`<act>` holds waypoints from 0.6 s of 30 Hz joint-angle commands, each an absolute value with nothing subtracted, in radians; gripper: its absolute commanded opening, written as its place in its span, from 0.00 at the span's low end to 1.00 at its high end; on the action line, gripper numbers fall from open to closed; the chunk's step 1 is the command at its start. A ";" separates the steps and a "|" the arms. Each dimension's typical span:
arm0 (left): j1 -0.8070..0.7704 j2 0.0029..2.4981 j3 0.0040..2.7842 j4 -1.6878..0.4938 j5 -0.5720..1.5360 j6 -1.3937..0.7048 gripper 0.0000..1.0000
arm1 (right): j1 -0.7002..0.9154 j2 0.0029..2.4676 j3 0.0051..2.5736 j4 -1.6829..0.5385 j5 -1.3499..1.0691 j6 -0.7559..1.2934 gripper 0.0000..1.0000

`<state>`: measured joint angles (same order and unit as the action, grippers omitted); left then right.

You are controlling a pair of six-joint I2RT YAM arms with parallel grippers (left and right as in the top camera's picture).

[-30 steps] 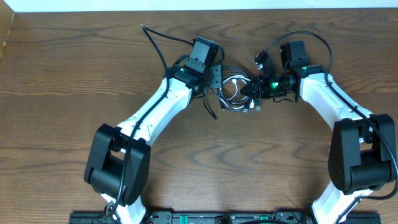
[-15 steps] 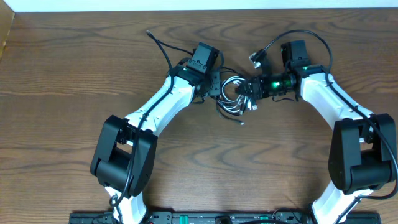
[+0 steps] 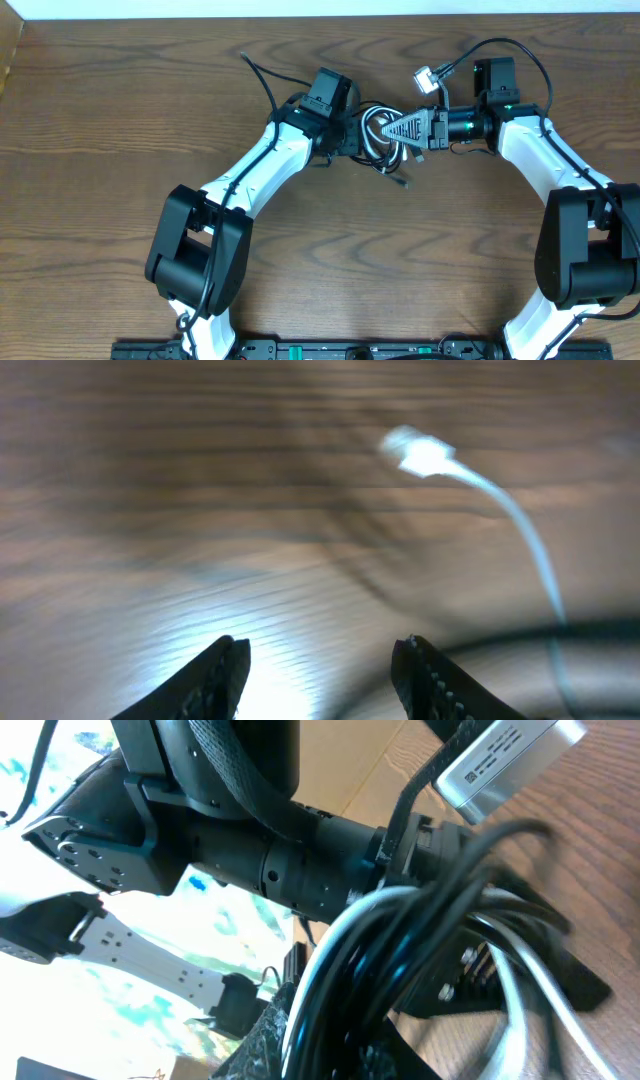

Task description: Untangle cables

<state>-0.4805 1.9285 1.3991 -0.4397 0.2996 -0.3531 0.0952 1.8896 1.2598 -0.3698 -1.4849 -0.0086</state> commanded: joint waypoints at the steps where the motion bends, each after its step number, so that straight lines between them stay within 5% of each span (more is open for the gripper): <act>1: -0.483 1.940 1.402 -0.369 0.683 -0.210 0.51 | 0.090 1.890 1.261 -0.367 -1.520 0.009 0.11; 6: -0.483 1.940 1.402 -0.297 0.932 -0.210 0.52 | 0.083 1.890 1.261 -0.366 -1.381 0.076 0.11; 10: -0.483 1.940 1.402 -0.304 0.935 -0.210 0.52 | 0.050 1.890 1.261 -0.367 -1.370 0.080 0.14; 18: -0.476 1.940 1.402 -0.297 0.984 -0.210 0.46 | 0.007 1.890 1.261 -0.517 -1.000 0.110 0.51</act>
